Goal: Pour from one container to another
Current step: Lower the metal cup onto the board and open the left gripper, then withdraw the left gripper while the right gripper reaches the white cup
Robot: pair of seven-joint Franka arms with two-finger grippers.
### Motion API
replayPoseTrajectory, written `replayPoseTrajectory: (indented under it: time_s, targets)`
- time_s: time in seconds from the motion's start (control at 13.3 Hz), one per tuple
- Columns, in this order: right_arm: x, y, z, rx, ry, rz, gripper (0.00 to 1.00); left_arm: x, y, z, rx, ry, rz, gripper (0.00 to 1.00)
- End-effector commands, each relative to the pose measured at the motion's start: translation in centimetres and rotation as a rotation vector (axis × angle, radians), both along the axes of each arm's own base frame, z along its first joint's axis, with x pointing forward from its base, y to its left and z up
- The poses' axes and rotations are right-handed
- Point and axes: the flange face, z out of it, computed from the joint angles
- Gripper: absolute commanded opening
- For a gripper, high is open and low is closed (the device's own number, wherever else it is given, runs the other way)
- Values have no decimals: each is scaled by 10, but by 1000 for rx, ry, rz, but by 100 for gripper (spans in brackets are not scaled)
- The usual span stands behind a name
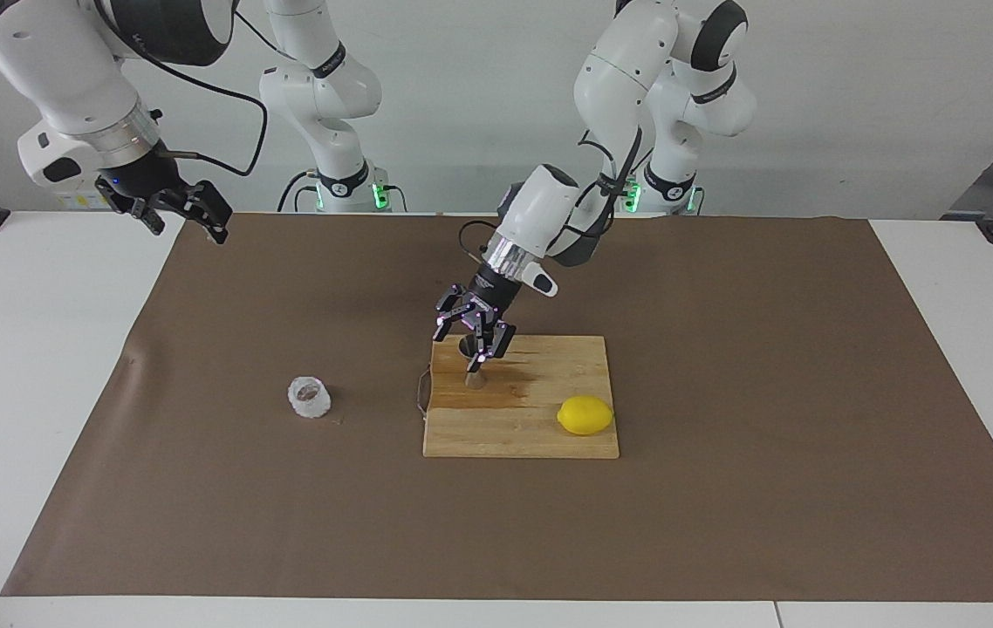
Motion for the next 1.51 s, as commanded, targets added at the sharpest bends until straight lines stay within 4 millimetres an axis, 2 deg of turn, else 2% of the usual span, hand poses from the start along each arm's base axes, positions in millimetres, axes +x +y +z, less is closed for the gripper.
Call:
replayPoseTrajectory:
  time_s: [0.0,0.15,0.3,0.38,0.6,0.75,0.98,1.13,1.2,1.28,1.43]
  targets:
    - [-1,1,-1,23,-3,-14,100,7,15,36,5,60,-17,100]
    - [-1,1,-1,23,-3,-14,100,16,33,68,16,93,-33,100]
    - [-11,-5,-3,30,50,-26,100,32,63,102,76,105,-102,100]
    - [-12,-6,-4,30,56,-29,100,42,81,110,122,96,-156,100]
    - [-15,-8,-3,37,65,8,100,70,129,123,232,71,-301,100]
    - [-14,-4,0,37,54,29,100,82,155,134,335,-4,-372,100]
    - [-14,-7,-1,60,34,220,100,106,202,136,457,-92,-426,100]
    - [-16,-9,-13,69,-4,365,100,117,230,137,490,-122,-427,100]
    - [-17,-11,-24,71,-37,461,100,127,255,137,508,-130,-412,100]
    - [-17,-11,-35,63,-81,572,100,132,272,135,529,-140,-412,100]
    - [-13,-14,-74,59,-118,741,100,145,319,136,537,-122,-349,100]
